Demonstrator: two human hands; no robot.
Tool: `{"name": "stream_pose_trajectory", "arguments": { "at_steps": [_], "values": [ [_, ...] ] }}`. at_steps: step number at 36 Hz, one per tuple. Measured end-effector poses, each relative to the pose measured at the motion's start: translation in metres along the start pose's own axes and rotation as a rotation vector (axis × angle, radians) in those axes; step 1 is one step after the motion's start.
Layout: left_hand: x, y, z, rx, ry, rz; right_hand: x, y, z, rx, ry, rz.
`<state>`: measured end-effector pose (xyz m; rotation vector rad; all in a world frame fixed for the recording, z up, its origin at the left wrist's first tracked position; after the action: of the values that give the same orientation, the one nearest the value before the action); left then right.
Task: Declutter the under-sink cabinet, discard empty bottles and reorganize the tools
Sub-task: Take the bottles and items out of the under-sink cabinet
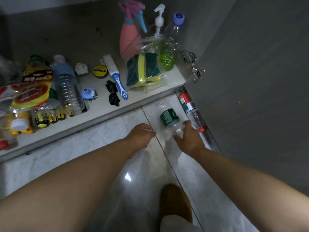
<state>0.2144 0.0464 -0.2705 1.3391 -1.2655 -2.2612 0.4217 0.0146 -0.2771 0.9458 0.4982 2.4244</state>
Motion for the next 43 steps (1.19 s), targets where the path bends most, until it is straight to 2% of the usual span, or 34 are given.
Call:
{"name": "stream_pose_trajectory", "arguments": {
  "at_steps": [5,9,12,19,25,28,32,35,38,41,43],
  "values": [
    [-0.001,0.007,0.007,0.002,-0.135,-0.045,0.015,-0.017,0.025,-0.2,0.391,0.08],
    [-0.003,0.014,0.016,0.001,-0.293,-0.101,0.023,-0.022,0.02,-0.147,0.68,0.125],
    [-0.005,0.017,0.025,0.007,-0.363,-0.129,0.026,-0.021,0.014,-0.111,0.762,0.158],
    [-0.022,0.037,0.059,0.006,-0.61,-0.251,0.048,-0.005,0.009,-0.048,0.814,0.242],
    [-0.043,0.076,0.122,-0.092,-0.801,-0.399,0.126,0.022,0.003,0.123,0.54,0.543],
    [-0.046,0.101,0.168,-0.248,-0.8,-0.482,0.171,0.039,-0.006,0.247,0.462,0.638],
    [-0.029,0.133,0.243,-0.609,-0.708,-0.537,0.228,0.051,-0.027,0.34,0.386,0.662],
    [0.0,0.154,0.294,-0.867,-0.605,-0.45,0.267,0.05,-0.048,0.337,0.309,0.658],
    [0.035,0.167,0.337,-1.08,-0.561,-0.225,0.3,0.045,-0.071,0.283,0.219,0.605],
    [0.073,0.171,0.366,-1.122,-0.523,0.065,0.327,0.04,-0.095,0.225,0.169,0.552],
    [0.091,0.171,0.378,-1.111,-0.485,0.155,0.339,0.038,-0.11,0.191,0.167,0.502]
  ]
}}
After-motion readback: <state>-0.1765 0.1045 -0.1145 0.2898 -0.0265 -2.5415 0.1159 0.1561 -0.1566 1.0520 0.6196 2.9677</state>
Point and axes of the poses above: each hand's wrist, its own y-axis away from the middle knuckle, its own z-axis out of the back of the hand, x = y × z, the point moved 8 cm from there along -y, towards the middle knuckle, and after that the axes turned 9 degrees about -y, right-handed, at the moved point
